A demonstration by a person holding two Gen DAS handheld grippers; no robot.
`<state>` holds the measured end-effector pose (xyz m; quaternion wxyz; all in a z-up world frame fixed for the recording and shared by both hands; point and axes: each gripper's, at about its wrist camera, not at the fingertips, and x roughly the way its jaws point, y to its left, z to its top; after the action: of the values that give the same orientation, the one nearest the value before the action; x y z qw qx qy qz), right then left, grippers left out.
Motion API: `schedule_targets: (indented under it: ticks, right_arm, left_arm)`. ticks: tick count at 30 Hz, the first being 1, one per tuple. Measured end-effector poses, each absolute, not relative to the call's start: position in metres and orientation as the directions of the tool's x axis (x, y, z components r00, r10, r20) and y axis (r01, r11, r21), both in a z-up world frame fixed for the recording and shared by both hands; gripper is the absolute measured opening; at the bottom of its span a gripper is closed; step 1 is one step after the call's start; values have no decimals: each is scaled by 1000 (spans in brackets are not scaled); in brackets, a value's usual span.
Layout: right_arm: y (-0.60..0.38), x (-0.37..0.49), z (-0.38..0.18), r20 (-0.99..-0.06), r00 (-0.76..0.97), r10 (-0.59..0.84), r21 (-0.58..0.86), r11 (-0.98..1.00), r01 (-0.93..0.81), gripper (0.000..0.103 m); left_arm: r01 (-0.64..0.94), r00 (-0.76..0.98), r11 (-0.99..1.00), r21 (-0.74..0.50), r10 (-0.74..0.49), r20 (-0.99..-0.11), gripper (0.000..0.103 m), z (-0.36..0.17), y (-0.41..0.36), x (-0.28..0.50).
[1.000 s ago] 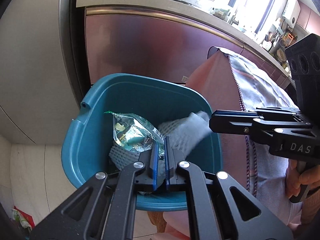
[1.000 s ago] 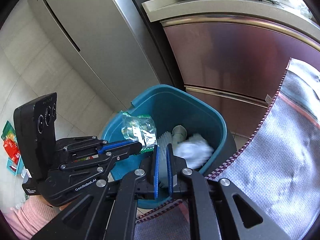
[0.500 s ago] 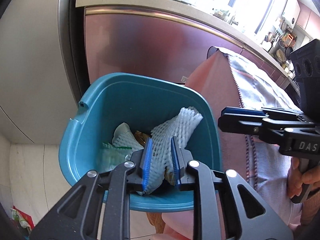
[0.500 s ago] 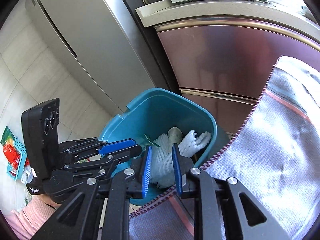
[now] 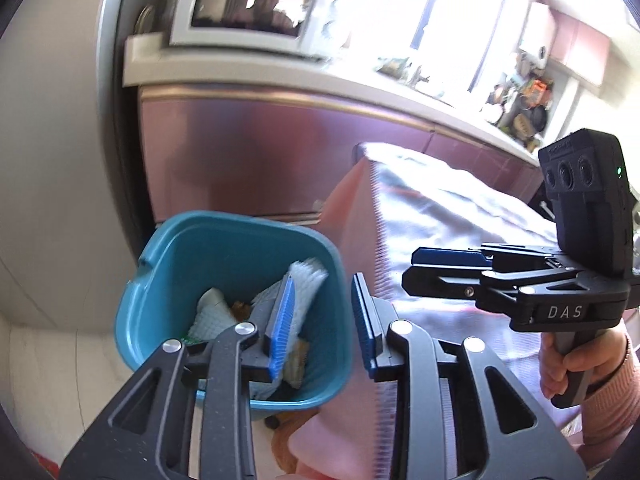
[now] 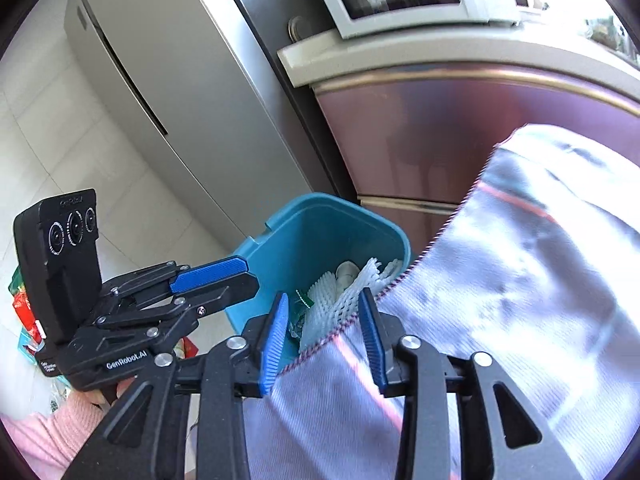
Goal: Collect trash
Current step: 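Lower the packet and foam net into the teal bin and open both tools, then move both open tools back over the orange peel and white tissue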
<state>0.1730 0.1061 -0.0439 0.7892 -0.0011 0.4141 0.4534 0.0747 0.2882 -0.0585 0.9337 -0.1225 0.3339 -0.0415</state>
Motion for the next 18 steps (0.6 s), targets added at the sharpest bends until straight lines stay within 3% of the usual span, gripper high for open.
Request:
schedule_targets:
  ticks: [5, 13, 18]
  right_arm:
    - [56, 152, -20, -603, 335, 724, 342, 614, -712, 47]
    - [-36, 115, 8, -540, 518, 663, 282, 723, -631, 55]
    - [-98, 97, 8, -548, 613, 569, 257, 812, -524, 57]
  left_arm:
    - [84, 805, 965, -248, -212, -554, 42, -36, 258, 65]
    - [254, 788, 934, -252, -351, -505, 50, -20, 187, 61]
    - [374, 725, 886, -275, -464, -509, 51, -24, 131, 65]
